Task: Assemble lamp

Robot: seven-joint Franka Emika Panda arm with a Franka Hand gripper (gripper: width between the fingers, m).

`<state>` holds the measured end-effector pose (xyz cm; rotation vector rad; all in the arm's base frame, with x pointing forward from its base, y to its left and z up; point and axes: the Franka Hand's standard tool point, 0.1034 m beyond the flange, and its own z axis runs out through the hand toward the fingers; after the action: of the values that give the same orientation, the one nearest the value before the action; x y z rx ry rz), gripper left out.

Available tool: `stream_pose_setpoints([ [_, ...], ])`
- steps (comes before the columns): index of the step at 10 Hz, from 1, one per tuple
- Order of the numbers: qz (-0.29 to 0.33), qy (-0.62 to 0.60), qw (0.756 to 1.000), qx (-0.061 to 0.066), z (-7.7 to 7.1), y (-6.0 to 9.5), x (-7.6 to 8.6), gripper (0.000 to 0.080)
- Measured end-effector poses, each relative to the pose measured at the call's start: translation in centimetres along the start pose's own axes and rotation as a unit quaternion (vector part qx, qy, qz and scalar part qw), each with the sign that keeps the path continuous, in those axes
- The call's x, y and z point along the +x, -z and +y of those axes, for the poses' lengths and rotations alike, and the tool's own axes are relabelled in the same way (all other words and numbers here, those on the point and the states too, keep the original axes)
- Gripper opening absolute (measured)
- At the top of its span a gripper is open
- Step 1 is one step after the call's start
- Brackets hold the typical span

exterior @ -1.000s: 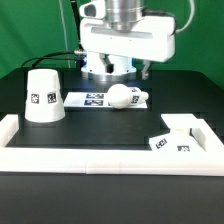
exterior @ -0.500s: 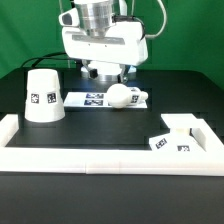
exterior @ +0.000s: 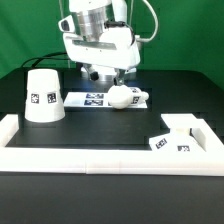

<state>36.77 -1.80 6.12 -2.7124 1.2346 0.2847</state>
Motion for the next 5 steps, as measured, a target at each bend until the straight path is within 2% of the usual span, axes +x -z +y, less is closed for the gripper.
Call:
stream_pose_setpoints([
  [1, -0.004, -0.014, 1.0, 0.006, -0.12, -0.29, -0.51, 0.0699],
  [2, -0.003, -0.012, 1.0, 0.007, -0.22, -0.16, -0.32, 0.0699],
  [4, -0.014, -0.01, 1.0, 0.006, -0.09, -0.22, -0.44, 0.0699],
  [5, -0.044, -0.005, 0.999, 0.003, 0.13, -0.31, -0.81, 0.0699],
])
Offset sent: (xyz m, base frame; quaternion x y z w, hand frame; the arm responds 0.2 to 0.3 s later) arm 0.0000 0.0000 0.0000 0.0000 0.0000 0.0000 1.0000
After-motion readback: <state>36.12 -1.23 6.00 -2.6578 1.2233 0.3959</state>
